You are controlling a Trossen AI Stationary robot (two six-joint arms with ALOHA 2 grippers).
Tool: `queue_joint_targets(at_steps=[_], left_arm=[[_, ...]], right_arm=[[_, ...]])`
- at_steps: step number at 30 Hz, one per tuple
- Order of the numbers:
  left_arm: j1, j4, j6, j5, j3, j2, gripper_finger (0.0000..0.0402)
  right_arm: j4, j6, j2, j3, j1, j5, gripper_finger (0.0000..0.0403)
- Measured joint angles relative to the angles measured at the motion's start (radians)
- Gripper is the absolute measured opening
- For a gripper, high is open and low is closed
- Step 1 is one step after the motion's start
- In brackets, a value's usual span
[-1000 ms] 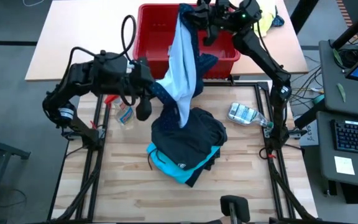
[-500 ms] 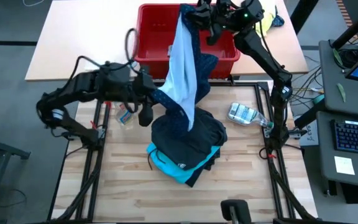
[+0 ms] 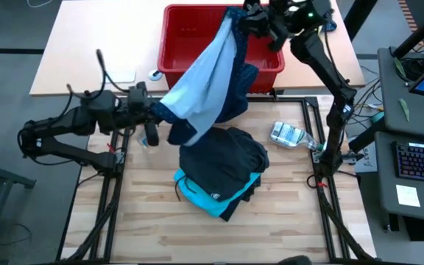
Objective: Fold Laundry from Bin
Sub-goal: Fold the blue polo shirt
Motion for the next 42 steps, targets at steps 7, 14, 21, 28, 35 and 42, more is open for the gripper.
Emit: queue_joint_targets(at_steps=[7, 14, 21, 28, 35, 42], left_arm=[[0.028, -0.002, 0.192, -0.029, 0.001, -0.047, 0.0], [0.078, -0.014, 0.314, -0.028, 0.037, -0.059, 0.0], [0.081, -0.055, 0.343, 0.005, 0.124, -0.062, 0.0], [0.081, -0.099, 0.308, 0.039, 0.213, -0.043, 0.0], [0.081, -0.099, 0.24, 0.063, 0.26, 0.003, 0.0007], [0.081, -0.124, 0.141, 0.138, 0.288, 0.069, 0.0048]], right_arm=[[-0.011, 0.17, -0.007, 0.001, -0.04, 0.117, 0.0009], [-0.036, 0.52, -0.03, 0.001, 0.034, -0.268, 0.0009], [-0.299, 0.428, -0.127, 0.0, 0.211, -0.289, 0.0009], [-0.83, 0.058, -0.249, 0.0, 0.334, -0.286, 0.0009], [-1.56, -0.429, -0.355, 0.0, 0.352, 0.11, 0.0009], [-1.788, -0.524, -0.363, -0.003, 0.352, 0.187, 0.0009]])
